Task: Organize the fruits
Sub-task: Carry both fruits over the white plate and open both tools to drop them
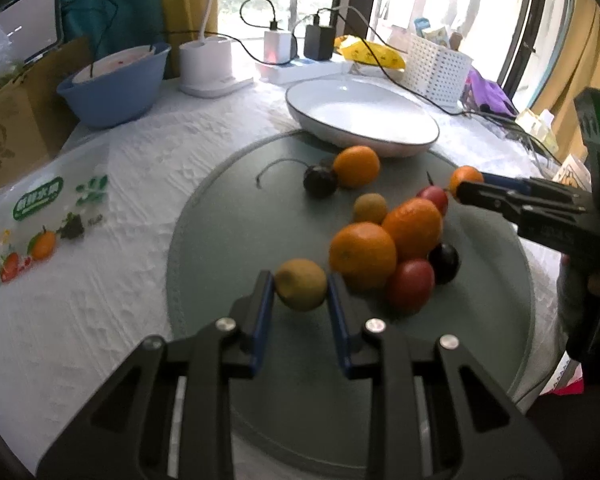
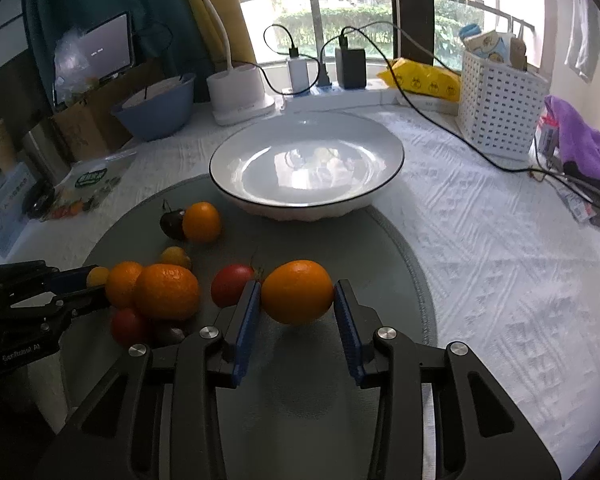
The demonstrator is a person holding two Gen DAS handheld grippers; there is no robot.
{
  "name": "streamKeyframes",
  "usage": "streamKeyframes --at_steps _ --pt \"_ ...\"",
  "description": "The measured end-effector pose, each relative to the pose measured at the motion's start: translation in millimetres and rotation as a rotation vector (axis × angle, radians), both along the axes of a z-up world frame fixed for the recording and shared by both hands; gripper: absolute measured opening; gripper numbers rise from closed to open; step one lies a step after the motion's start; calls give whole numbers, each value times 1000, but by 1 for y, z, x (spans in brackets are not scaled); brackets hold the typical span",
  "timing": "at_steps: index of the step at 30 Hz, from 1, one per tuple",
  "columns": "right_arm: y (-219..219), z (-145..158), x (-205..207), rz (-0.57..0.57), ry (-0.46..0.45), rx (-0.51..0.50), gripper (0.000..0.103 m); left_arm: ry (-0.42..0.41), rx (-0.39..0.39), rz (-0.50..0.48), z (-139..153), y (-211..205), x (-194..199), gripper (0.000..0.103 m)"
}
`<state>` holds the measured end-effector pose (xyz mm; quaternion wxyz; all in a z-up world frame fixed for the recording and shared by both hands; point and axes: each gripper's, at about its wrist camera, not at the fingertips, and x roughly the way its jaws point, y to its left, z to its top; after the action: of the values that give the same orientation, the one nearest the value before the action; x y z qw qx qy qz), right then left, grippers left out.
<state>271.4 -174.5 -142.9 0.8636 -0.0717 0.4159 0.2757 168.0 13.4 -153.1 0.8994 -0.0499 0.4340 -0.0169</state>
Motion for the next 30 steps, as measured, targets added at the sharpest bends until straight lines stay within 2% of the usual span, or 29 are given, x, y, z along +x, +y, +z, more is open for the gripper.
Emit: streamKeyframes --at_steps 8,17,30 --pt "-7 22 4 -13 -64 4 40 -74 -7 11 29 7 3 28" --pt "-9 44 20 -30 -131 12 40 -142 -7 -5 54 13 28 28" --pt "5 33 54 -25 -110 5 40 -139 -47 -64 50 7 85 28"
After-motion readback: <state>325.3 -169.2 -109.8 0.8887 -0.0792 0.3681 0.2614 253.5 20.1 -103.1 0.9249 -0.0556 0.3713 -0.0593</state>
